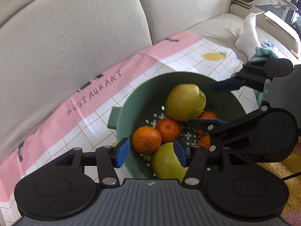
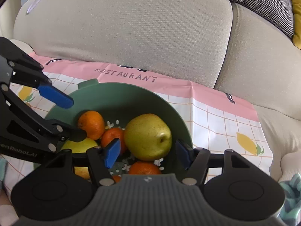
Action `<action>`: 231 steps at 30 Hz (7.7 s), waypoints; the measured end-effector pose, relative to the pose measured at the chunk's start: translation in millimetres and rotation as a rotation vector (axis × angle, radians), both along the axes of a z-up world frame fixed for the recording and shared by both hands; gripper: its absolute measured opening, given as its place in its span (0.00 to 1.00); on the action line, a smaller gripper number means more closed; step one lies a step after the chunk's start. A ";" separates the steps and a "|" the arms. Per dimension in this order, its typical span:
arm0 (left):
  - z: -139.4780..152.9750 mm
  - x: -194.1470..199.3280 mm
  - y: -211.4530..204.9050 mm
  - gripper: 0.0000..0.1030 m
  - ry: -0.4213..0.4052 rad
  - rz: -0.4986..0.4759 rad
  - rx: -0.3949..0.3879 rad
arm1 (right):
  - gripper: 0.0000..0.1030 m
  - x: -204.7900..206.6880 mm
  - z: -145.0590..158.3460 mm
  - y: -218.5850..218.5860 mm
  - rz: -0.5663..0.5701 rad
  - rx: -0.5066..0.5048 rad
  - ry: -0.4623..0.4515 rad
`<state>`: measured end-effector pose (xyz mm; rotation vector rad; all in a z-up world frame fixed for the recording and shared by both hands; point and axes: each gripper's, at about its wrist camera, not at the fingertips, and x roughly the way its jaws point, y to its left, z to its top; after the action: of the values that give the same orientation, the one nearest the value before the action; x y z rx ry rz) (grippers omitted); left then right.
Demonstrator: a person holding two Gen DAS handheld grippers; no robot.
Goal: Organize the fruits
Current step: 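Open both tools to release the mandarin and pear into the colander, then withdraw both tools and move them toward the red cherry tomatoes, then grasp a red cherry tomato with the left tool while the right tool grasps another, then carry both cherry tomatoes over the green colander with both tools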
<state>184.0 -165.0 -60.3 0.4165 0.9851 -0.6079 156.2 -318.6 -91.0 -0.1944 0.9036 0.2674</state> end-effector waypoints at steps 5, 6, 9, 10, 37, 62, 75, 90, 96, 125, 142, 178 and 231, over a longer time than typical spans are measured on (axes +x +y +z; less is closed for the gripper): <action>17.6 -19.6 11.4 0.63 -0.070 0.033 0.019 | 0.61 -16.9 12.6 8.2 -0.028 0.022 0.004; 20.5 -23.1 14.7 0.64 -0.075 0.046 0.022 | 0.61 -20.7 15.0 10.0 -0.036 0.032 0.010; 28.4 -33.6 27.4 0.65 -0.082 0.087 0.017 | 0.61 -34.4 21.2 16.8 -0.060 0.065 0.013; 30.3 -36.8 31.6 0.65 -0.083 0.100 0.016 | 0.61 -39.2 23.0 19.0 -0.067 0.077 0.012; 26.8 -100.3 154.7 0.68 -0.053 0.385 -0.050 | 0.61 -110.0 30.7 117.6 0.010 0.201 0.019; 2.0 -21.4 190.1 0.54 0.346 0.332 0.048 | 0.34 -89.6 0.2 161.0 0.171 0.188 0.112; 65.3 -4.2 195.9 0.53 0.283 0.179 0.360 | 0.34 -80.8 -3.7 180.8 0.199 0.214 0.144; -6.7 -48.8 199.8 0.51 0.366 -0.044 0.344 | 0.28 -84.7 -17.5 218.4 0.277 0.289 0.207; -20.5 -51.2 207.7 0.51 0.356 -0.056 0.307 | 0.29 -83.4 -30.8 231.4 0.305 0.284 0.234; -52.3 -53.0 203.0 0.51 0.232 -0.183 0.259 | 0.24 -74.6 -43.2 222.5 0.263 0.344 0.320; -73.6 -56.0 188.7 0.36 0.186 -0.141 0.282 | 0.24 -72.2 -48.1 196.5 0.198 0.289 0.296; 75.1 -105.2 146.0 0.32 -0.127 0.219 -0.158 | 0.24 -112.7 34.2 136.8 0.064 0.212 0.025; -30.9 -20.3 7.1 0.31 0.400 0.174 -0.277 | 0.24 -80.3 11.9 -10.6 -0.250 0.136 0.010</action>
<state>163.7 -157.8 -91.2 -0.0420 1.2808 -0.6723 75.9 -329.2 -79.1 0.0461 0.9067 0.0970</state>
